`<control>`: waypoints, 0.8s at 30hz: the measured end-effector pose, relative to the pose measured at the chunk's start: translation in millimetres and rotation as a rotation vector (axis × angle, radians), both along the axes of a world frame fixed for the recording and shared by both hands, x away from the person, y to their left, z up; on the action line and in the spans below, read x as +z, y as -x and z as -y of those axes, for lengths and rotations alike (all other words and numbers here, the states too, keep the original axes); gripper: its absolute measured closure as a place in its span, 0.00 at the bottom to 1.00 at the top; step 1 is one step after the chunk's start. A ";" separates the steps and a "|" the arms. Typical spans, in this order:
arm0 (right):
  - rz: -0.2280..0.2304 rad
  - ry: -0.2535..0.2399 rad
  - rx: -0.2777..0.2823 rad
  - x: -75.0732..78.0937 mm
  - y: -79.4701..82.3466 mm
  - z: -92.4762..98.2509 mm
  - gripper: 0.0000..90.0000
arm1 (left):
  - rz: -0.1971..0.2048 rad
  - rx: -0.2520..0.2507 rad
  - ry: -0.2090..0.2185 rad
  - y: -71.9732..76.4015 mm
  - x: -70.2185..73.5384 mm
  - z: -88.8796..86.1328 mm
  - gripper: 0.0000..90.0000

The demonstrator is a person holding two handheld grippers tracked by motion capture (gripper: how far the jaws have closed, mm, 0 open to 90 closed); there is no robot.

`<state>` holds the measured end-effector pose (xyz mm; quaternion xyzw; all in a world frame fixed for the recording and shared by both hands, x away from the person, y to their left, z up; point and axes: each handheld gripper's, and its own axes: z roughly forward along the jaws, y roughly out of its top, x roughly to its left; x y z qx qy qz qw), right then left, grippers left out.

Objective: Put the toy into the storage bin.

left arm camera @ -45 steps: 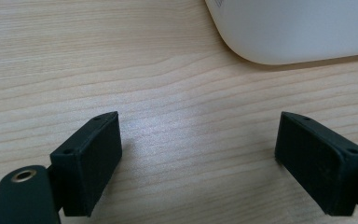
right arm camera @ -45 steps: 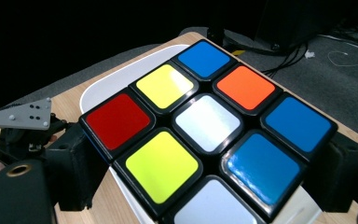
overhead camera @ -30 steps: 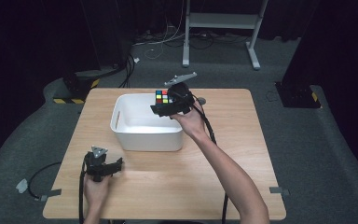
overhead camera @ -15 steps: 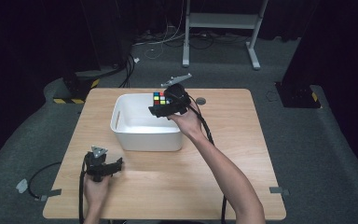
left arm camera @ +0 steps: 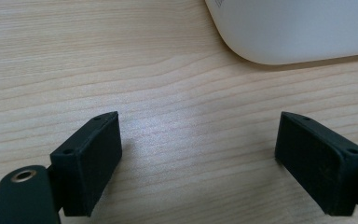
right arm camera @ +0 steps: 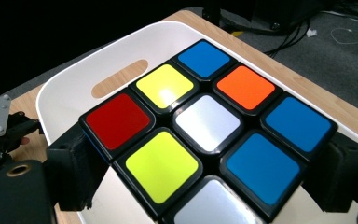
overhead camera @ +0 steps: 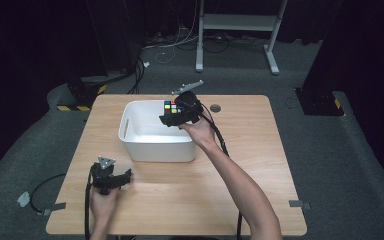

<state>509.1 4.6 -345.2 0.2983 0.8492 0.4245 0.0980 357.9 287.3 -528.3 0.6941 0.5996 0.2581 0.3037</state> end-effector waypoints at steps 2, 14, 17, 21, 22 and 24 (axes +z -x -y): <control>-0.003 0.005 0.000 -2.0 -0.9 -0.2 0.15 | 0.000 0.000 0.000 0.0 0.0 0.0 0.16; -0.019 0.018 0.002 -12.4 -3.8 -1.7 0.15 | 0.000 0.000 -0.001 0.0 0.0 0.0 0.16; -0.026 0.017 -0.002 -15.8 -5.1 -1.9 0.15 | 0.000 0.000 -0.001 0.0 0.0 0.1 0.16; -0.037 0.010 -0.008 -18.5 -5.8 -1.5 0.15 | 0.000 0.000 -0.001 0.0 0.0 0.0 0.16; -0.037 0.010 -0.008 -18.5 -5.8 -1.5 0.15 | 0.000 0.000 -0.001 0.0 0.0 0.0 0.16; -0.037 0.017 -0.008 -20.2 -6.2 -1.1 0.15 | 0.000 0.000 0.000 0.0 0.0 0.1 0.16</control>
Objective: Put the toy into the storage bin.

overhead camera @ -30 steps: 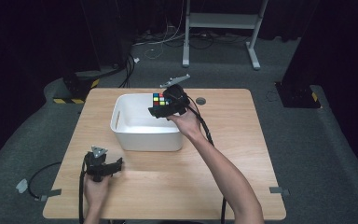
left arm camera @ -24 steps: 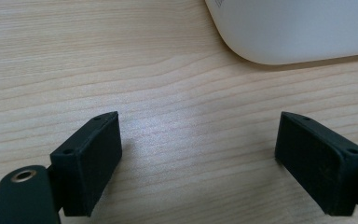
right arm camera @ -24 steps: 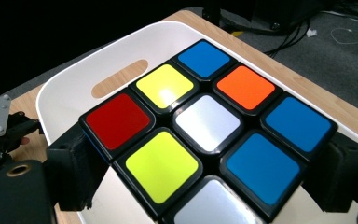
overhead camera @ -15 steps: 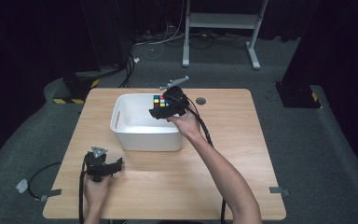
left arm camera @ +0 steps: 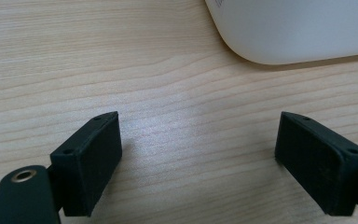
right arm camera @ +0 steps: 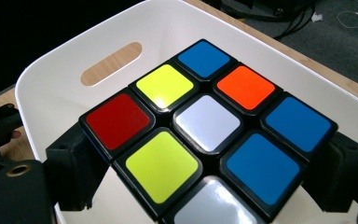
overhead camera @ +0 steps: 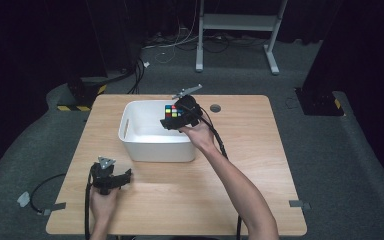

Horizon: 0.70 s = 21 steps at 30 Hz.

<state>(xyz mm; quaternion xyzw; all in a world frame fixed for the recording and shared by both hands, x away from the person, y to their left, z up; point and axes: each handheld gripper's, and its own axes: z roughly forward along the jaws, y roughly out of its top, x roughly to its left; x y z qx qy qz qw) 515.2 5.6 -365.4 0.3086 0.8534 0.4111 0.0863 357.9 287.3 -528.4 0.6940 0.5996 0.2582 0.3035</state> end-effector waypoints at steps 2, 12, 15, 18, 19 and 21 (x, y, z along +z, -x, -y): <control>0.001 0.001 0.001 -0.4 -0.4 0.5 0.15 | 0.000 0.000 0.000 0.0 0.0 0.0 0.16; -0.007 0.018 0.003 -6.4 0.7 -0.2 0.15 | 0.001 0.000 0.000 0.0 0.0 0.0 0.16; -0.014 0.022 0.001 -9.4 0.6 0.8 0.15 | 0.000 0.000 0.000 0.0 0.0 0.0 0.16; -0.015 0.021 -0.005 -11.0 0.7 1.3 0.15 | 0.000 0.000 0.000 0.0 0.0 0.0 0.16; -0.014 0.021 -0.005 -11.8 0.7 1.7 0.15 | 0.000 0.000 0.000 0.0 0.0 0.0 0.16; -0.014 0.022 -0.006 -12.7 1.1 1.8 0.15 | 0.000 0.000 0.000 0.0 0.0 0.0 0.16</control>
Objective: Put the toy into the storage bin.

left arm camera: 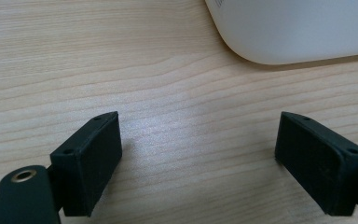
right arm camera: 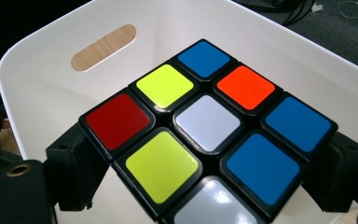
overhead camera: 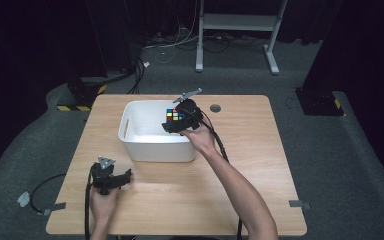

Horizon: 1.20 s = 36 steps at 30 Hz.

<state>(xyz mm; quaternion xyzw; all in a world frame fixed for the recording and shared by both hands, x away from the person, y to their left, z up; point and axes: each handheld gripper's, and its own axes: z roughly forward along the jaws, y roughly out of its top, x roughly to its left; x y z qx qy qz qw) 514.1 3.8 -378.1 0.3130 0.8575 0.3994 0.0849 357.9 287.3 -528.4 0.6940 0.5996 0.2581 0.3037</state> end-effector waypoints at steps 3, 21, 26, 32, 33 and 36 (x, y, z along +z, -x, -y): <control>0.000 0.006 0.000 -2.1 0.5 0.6 0.15 | 0.000 0.000 0.000 0.0 0.0 0.0 0.16; 0.002 0.010 -0.009 -3.4 5.2 5.7 0.15 | 0.000 0.000 0.000 0.0 0.0 0.0 0.16; 0.001 0.011 -0.008 -3.9 6.8 8.8 0.15 | 0.000 0.000 0.000 0.0 0.0 0.0 0.16; 0.007 0.009 -0.018 -3.1 8.9 13.7 0.15 | 0.001 0.000 0.000 0.0 0.0 0.1 0.16; 0.005 0.010 -0.019 -2.9 9.5 14.2 0.15 | 0.001 0.000 0.001 0.0 -0.1 0.1 0.16; 0.008 0.014 -0.020 -3.1 11.0 16.3 0.15 | 0.000 0.000 0.000 0.0 0.0 0.0 0.16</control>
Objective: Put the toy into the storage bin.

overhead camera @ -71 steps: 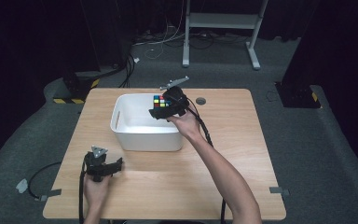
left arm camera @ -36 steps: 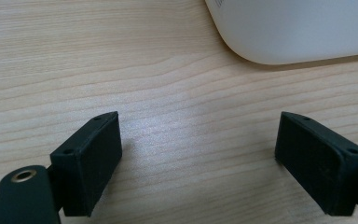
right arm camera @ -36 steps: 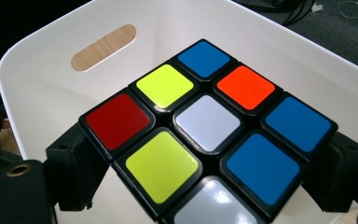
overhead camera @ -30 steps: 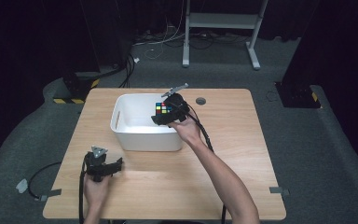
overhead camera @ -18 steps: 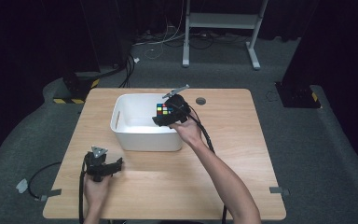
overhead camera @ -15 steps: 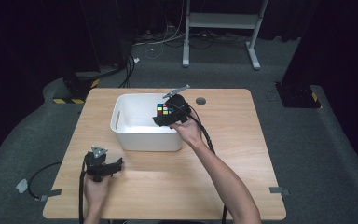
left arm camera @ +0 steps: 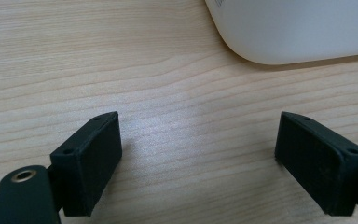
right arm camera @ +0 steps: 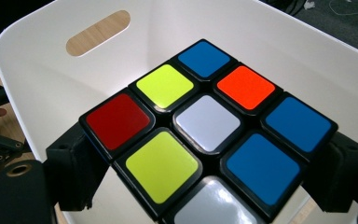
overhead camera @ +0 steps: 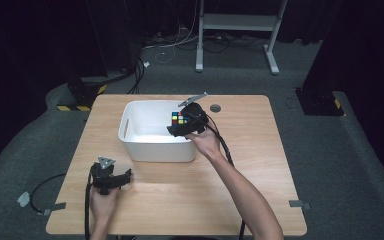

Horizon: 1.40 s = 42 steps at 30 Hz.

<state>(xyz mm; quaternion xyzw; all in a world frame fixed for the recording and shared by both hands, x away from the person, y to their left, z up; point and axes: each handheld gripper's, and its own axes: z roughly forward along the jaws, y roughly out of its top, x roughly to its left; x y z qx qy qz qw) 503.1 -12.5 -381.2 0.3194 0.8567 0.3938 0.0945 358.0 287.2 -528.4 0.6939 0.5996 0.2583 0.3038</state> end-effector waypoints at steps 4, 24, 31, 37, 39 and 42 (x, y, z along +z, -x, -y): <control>-0.002 0.001 0.001 -0.3 0.9 2.5 0.15 | 0.000 0.000 0.000 0.0 0.0 0.0 0.16; 0.006 0.010 -0.004 2.7 6.0 10.0 0.15 | 0.000 0.000 0.000 0.0 0.0 -0.1 0.16; 0.008 0.024 -0.012 1.4 6.5 12.0 0.15 | 0.000 0.000 0.000 0.0 0.0 -0.1 0.16; 0.007 0.025 -0.020 1.0 6.2 14.6 0.15 | 0.000 0.000 0.000 0.0 0.0 -0.1 0.16; 0.004 0.025 -0.020 0.8 6.3 15.0 0.15 | 0.000 0.000 0.000 0.0 0.0 -0.1 0.16; 0.005 0.027 -0.013 0.4 6.5 15.5 0.15 | 0.000 0.000 0.000 0.0 0.0 -0.1 0.16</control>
